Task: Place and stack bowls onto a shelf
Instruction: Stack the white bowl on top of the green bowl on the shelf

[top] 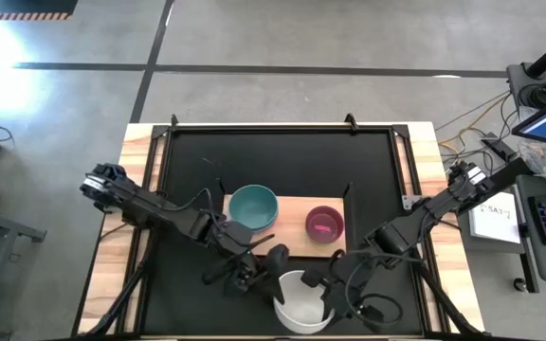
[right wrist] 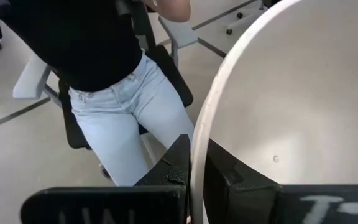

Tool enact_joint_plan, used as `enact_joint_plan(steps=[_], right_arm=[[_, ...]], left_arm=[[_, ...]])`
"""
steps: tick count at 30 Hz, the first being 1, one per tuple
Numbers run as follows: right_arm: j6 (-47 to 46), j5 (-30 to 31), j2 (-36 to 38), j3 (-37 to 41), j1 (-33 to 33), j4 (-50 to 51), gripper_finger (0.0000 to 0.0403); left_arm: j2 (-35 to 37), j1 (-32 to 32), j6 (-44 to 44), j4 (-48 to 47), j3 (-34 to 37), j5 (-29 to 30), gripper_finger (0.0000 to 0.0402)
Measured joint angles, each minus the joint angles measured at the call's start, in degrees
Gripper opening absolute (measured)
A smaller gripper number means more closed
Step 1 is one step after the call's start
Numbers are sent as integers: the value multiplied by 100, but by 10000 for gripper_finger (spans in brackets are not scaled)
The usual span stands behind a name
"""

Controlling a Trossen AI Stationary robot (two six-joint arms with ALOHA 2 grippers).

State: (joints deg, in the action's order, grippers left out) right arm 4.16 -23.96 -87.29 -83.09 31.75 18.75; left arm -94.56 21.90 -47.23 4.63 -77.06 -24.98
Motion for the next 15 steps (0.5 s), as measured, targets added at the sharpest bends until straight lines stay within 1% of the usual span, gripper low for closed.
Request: enact_joint_plan(steps=[3, 5, 9, 12, 15], right_arm=[[-36, 21, 55, 0, -4, 24, 11], [-40, 7, 81, -2, -11, 46, 11], [-96, -198, 90, -7, -26, 73, 12], [-190, -216, 99, -7, -28, 143, 12], [-382, -301, 122, -6, -17, 284, 12]], left_arm=[[75, -10, -169, -1, 2, 90, 121], [146, -15, -274, -12, 2, 258, 121], [242, -77, -419, -58, 7, 498, 121], [311, -146, -440, -191, 7, 585, 121], [392, -195, -525, -228, 7, 1037, 120]])
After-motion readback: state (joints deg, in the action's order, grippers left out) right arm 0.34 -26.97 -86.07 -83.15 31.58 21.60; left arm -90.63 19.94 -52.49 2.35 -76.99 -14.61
